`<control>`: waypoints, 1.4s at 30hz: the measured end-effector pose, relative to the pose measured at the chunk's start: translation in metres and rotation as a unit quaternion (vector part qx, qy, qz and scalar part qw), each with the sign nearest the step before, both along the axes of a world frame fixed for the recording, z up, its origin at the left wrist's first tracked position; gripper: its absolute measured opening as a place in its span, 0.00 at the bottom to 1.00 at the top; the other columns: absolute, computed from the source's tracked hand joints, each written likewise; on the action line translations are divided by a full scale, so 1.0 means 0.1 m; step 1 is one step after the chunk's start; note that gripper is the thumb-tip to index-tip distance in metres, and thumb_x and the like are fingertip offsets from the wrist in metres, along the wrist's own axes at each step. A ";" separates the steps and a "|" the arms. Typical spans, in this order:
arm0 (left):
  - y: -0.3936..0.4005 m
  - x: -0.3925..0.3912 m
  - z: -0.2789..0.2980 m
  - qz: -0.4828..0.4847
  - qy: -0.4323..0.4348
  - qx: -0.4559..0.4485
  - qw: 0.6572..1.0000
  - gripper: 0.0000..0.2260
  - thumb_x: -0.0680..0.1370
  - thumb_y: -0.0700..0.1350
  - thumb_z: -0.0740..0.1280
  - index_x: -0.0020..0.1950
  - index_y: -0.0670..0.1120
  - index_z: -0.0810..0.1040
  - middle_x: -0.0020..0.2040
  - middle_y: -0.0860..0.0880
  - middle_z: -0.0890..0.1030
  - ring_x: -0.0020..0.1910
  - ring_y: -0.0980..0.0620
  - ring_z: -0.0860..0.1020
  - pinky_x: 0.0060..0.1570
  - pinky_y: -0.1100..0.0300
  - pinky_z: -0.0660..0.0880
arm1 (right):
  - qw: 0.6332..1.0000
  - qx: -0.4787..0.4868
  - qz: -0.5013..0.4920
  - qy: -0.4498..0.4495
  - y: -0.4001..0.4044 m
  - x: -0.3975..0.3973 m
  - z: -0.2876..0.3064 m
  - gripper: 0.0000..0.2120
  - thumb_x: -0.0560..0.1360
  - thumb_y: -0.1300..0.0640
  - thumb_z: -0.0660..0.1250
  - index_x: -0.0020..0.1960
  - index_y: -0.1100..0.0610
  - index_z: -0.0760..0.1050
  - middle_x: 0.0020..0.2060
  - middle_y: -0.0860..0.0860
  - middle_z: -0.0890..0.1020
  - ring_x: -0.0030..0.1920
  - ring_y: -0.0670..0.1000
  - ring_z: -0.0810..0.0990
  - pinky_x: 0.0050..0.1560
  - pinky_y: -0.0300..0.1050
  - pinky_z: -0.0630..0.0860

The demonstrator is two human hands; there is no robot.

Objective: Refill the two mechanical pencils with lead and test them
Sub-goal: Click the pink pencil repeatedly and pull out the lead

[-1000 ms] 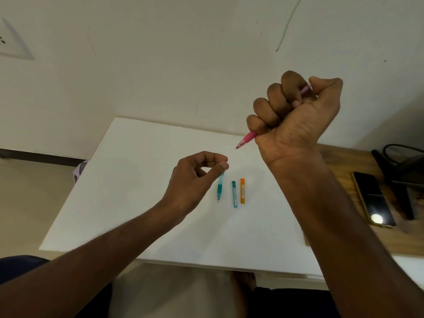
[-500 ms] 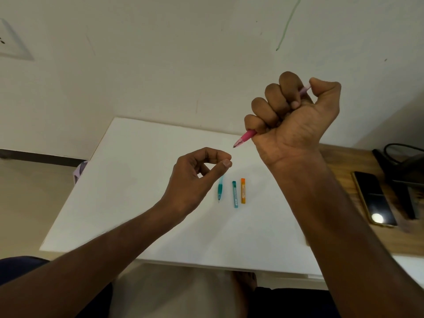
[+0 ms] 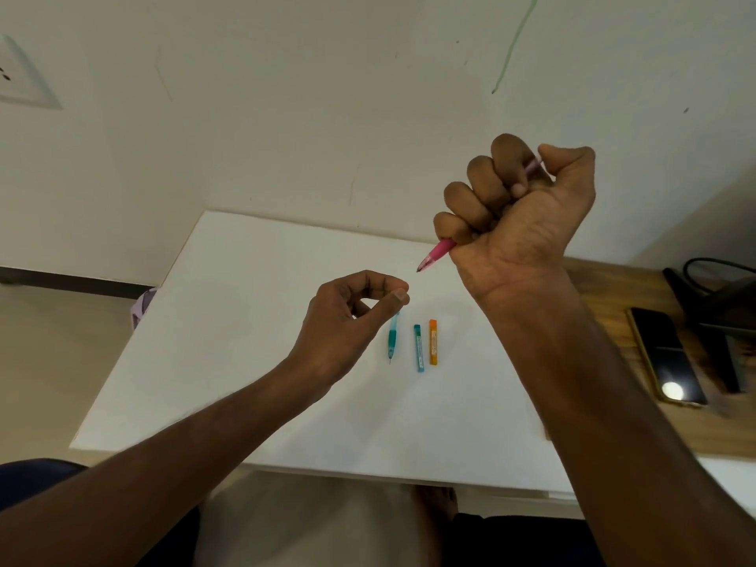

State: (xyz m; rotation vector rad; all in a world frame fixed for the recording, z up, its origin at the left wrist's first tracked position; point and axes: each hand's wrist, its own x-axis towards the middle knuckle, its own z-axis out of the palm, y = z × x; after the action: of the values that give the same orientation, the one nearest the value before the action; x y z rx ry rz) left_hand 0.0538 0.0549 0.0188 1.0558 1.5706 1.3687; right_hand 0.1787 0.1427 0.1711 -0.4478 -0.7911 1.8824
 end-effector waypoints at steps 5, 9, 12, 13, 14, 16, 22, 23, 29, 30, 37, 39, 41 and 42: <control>0.00 -0.01 0.01 -0.001 -0.001 0.002 1.000 0.04 0.80 0.58 0.73 0.52 0.62 0.85 0.54 0.63 0.87 0.44 0.52 0.82 0.45 0.57 0.78 | 0.999 0.041 -0.023 -0.025 -0.01 -0.02 0.04 0.21 0.82 0.50 0.45 0.31 0.54 0.55 0.23 0.47 0.55 0.23 0.47 0.51 0.28 0.34 0.56; -0.01 0.00 0.01 -0.002 0.001 -0.006 1.000 0.03 0.80 0.59 0.72 0.52 0.62 0.85 0.54 0.65 0.87 0.45 0.56 0.82 0.44 0.60 0.76 | 0.999 0.023 -0.002 -0.027 -0.04 -0.02 0.02 0.20 0.82 0.49 0.45 0.33 0.54 0.54 0.24 0.48 0.54 0.24 0.47 0.51 0.29 0.35 0.53; 0.00 -0.01 0.00 -0.005 0.001 -0.009 1.000 0.04 0.81 0.58 0.72 0.52 0.61 0.85 0.55 0.65 0.87 0.50 0.51 0.83 0.45 0.56 0.78 | 0.998 0.052 -0.002 -0.019 -0.03 -0.01 0.04 0.22 0.82 0.49 0.45 0.30 0.53 0.57 0.24 0.48 0.56 0.23 0.47 0.52 0.28 0.35 0.56; 0.00 -0.01 0.01 -0.007 0.000 -0.011 1.000 0.04 0.81 0.57 0.71 0.51 0.61 0.85 0.55 0.65 0.86 0.51 0.50 0.83 0.46 0.55 0.78 | 0.998 0.057 -0.015 -0.032 -0.02 -0.02 0.05 0.22 0.82 0.49 0.46 0.30 0.53 0.57 0.24 0.47 0.56 0.24 0.47 0.52 0.28 0.35 0.56; 0.00 -0.01 0.02 -0.008 -0.001 -0.012 1.000 0.04 0.81 0.57 0.71 0.51 0.60 0.86 0.55 0.65 0.86 0.51 0.50 0.83 0.47 0.55 0.79 | 0.997 0.055 -0.027 -0.049 -0.02 -0.02 0.06 0.21 0.82 0.50 0.46 0.31 0.53 0.56 0.24 0.47 0.56 0.24 0.47 0.51 0.29 0.36 0.56; 0.00 0.00 0.03 -0.008 -0.004 -0.017 1.000 0.05 0.82 0.56 0.71 0.51 0.58 0.86 0.55 0.64 0.87 0.52 0.54 0.83 0.47 0.55 0.79 | 0.996 0.040 -0.025 -0.072 -0.02 -0.02 0.05 0.19 0.82 0.51 0.45 0.33 0.54 0.54 0.24 0.48 0.54 0.25 0.48 0.50 0.29 0.36 0.53; 0.00 0.01 0.05 -0.007 -0.017 -0.019 1.000 0.08 0.82 0.59 0.70 0.52 0.57 0.86 0.51 0.62 0.87 0.36 0.55 0.76 0.38 0.66 0.76 | 0.996 0.081 -0.013 -0.042 -0.07 -0.03 0.06 0.21 0.82 0.51 0.44 0.31 0.54 0.56 0.22 0.47 0.58 0.23 0.46 0.52 0.28 0.34 0.57; -0.01 0.01 0.06 -0.008 -0.021 -0.017 1.000 0.08 0.82 0.59 0.70 0.52 0.57 0.86 0.50 0.61 0.87 0.36 0.59 0.76 0.36 0.69 0.75 | 0.995 0.077 -0.025 -0.049 -0.08 -0.04 0.06 0.20 0.82 0.51 0.44 0.32 0.54 0.56 0.23 0.47 0.57 0.23 0.47 0.52 0.28 0.34 0.57; -0.01 0.00 0.06 -0.004 -0.027 -0.012 1.000 0.08 0.82 0.58 0.70 0.53 0.57 0.86 0.49 0.60 0.88 0.36 0.62 0.77 0.36 0.72 0.74 | 0.998 0.053 0.006 -0.036 -0.07 -0.03 0.05 0.20 0.82 0.50 0.44 0.33 0.54 0.54 0.23 0.47 0.56 0.24 0.47 0.52 0.28 0.35 0.55; 0.00 0.00 0.05 -0.003 -0.032 -0.013 0.999 0.08 0.82 0.58 0.70 0.52 0.56 0.86 0.49 0.60 0.88 0.36 0.63 0.77 0.35 0.72 0.74 | 0.998 0.059 -0.003 -0.036 -0.07 -0.04 0.06 0.20 0.82 0.50 0.45 0.32 0.54 0.54 0.23 0.47 0.56 0.24 0.47 0.52 0.28 0.35 0.56; -0.02 0.00 0.07 -0.004 -0.040 -0.013 0.999 0.08 0.82 0.57 0.70 0.52 0.57 0.86 0.49 0.59 0.88 0.38 0.64 0.80 0.35 0.73 0.74 | 0.999 0.030 0.017 -0.042 -0.02 -0.01 0.03 0.19 0.82 0.49 0.45 0.33 0.53 0.53 0.24 0.48 0.55 0.24 0.46 0.51 0.28 0.34 0.55; -0.01 0.01 0.07 -0.006 -0.044 -0.012 0.999 0.08 0.82 0.57 0.70 0.52 0.56 0.86 0.49 0.59 0.88 0.38 0.65 0.80 0.35 0.72 0.74 | 0.998 0.038 0.026 -0.040 -0.02 -0.02 0.02 0.19 0.82 0.49 0.45 0.33 0.53 0.53 0.24 0.47 0.56 0.24 0.46 0.52 0.28 0.33 0.56; -0.01 0.02 0.08 -0.004 -0.044 -0.012 0.999 0.08 0.83 0.57 0.70 0.51 0.56 0.86 0.49 0.59 0.88 0.39 0.65 0.80 0.35 0.72 0.74 | 0.998 0.039 0.007 -0.048 -0.02 -0.03 0.01 0.21 0.82 0.50 0.45 0.31 0.53 0.54 0.23 0.47 0.57 0.23 0.46 0.52 0.28 0.33 0.57; 0.00 0.02 0.09 -0.003 -0.044 -0.012 0.999 0.08 0.83 0.57 0.69 0.51 0.56 0.86 0.49 0.59 0.88 0.39 0.65 0.80 0.35 0.72 0.74 | 0.998 0.037 -0.010 -0.055 -0.02 -0.04 0.00 0.21 0.82 0.50 0.45 0.31 0.53 0.55 0.23 0.46 0.57 0.23 0.46 0.52 0.28 0.33 0.57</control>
State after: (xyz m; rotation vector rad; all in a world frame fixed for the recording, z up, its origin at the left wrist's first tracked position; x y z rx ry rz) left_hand 0.0558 0.0545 0.0275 0.9716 1.5158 1.3704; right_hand 0.1748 0.1402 0.1710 -0.5137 -0.9219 1.8168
